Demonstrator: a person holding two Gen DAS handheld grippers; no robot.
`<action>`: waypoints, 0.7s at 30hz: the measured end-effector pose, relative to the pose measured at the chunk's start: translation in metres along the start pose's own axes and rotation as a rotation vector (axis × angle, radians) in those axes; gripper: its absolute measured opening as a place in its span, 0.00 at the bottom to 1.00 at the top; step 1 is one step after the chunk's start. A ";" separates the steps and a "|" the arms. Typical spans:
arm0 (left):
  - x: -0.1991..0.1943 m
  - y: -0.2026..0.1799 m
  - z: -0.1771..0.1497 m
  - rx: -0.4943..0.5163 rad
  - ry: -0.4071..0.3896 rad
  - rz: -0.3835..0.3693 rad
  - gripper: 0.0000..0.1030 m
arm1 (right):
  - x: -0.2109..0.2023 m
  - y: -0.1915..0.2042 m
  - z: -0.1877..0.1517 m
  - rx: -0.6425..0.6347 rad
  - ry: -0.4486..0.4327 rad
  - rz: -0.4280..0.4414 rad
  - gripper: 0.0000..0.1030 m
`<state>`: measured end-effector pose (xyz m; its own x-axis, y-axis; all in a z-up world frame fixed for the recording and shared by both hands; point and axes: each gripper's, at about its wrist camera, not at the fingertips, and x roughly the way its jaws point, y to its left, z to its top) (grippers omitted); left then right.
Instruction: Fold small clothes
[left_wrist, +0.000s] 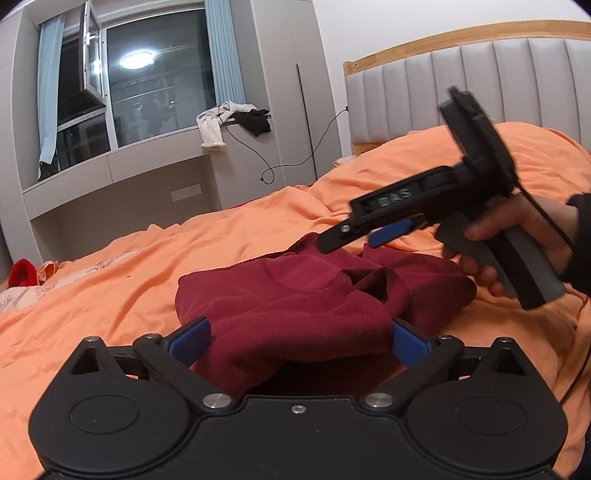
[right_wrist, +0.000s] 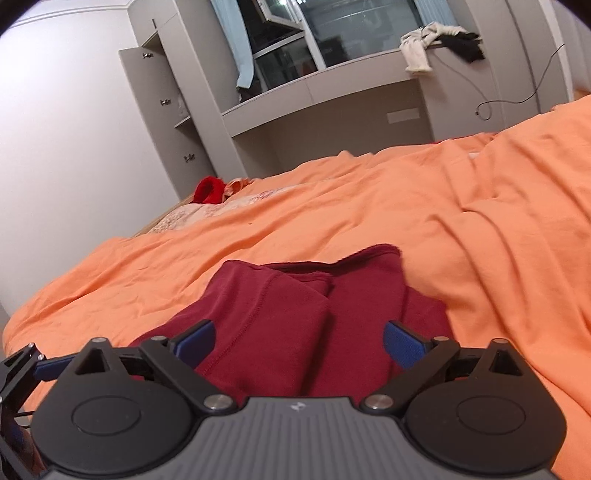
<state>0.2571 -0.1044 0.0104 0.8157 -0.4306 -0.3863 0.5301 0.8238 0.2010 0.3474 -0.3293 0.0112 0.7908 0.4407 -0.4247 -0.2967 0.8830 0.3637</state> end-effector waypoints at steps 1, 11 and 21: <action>-0.002 0.001 -0.001 0.001 -0.003 -0.010 0.98 | 0.003 0.001 0.001 -0.003 0.006 0.003 0.90; -0.013 0.026 -0.005 -0.024 0.002 -0.044 0.87 | 0.026 -0.005 -0.005 0.032 0.086 -0.008 0.64; -0.007 0.020 -0.012 0.009 0.027 0.026 0.36 | 0.040 -0.014 -0.008 0.094 0.088 0.022 0.21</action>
<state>0.2593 -0.0800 0.0061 0.8227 -0.3988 -0.4052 0.5109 0.8313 0.2190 0.3787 -0.3228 -0.0169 0.7336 0.4759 -0.4851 -0.2586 0.8556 0.4484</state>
